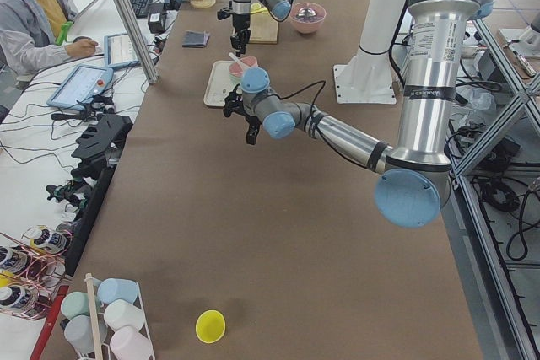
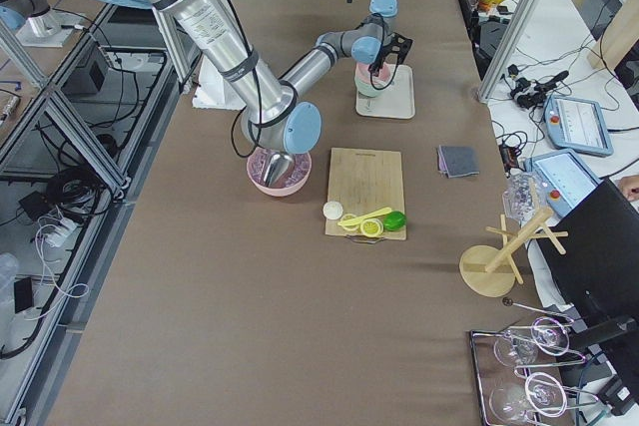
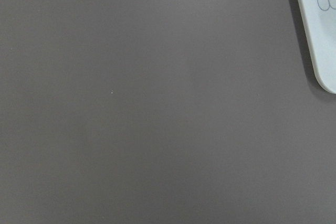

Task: Stack pink bowl on green and place spoon

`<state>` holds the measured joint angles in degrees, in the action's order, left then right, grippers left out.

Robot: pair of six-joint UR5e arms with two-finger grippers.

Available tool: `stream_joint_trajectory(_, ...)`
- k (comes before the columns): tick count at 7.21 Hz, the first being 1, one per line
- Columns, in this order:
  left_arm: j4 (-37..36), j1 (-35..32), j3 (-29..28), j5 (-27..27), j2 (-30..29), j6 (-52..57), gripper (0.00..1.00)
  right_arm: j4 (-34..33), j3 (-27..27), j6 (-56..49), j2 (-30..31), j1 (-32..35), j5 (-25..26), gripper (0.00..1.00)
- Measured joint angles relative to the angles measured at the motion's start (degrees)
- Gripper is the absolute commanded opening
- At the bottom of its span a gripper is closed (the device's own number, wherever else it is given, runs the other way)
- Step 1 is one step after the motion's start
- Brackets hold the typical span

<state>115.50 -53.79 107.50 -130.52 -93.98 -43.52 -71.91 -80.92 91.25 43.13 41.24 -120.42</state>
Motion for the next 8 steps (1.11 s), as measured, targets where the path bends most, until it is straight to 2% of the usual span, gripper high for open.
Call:
stream_joint_trajectory(1, -0.01, -0.01, -0.08, 0.0, 0.12, -0.02, 0.98, 0.09, -0.45, -0.42, 0.81, 0.83, -1.28, 1.0)
stream_joint_trajectory(2, -0.12, -0.16, -0.07, 0.06, 0.34, 0.02, 0.98, 0.1, -3.12, -2.6, 4.64, 2.61, -3.71, 1.0)
stream_joint_trajectory(4, -0.42, -2.35, 0.08, 0.17, 1.96, 1.82, 0.98, -0.07, -12.99, -19.31, 20.74, 8.54, -6.6, 1.0)
stream_joint_trajectory(5, -0.51, -4.42, 0.18, 0.14, 3.94, 5.61, 0.97, -0.17, -15.3, -31.23, 28.5, 13.21, -7.81, 1.0)
stream_joint_trajectory(6, -0.58, -6.67, 0.1, 0.06, 6.31, 10.39, 0.98, -0.3, -15.36, -43.93, 34.33, 18.25, -8.65, 1.0)
stream_joint_trajectory(8, -0.61, -11.44, -0.75, -0.05, 13.51, 21.74, 0.98, -0.46, -10.43, -65.92, 40.01, 28.15, -10.03, 1.0)
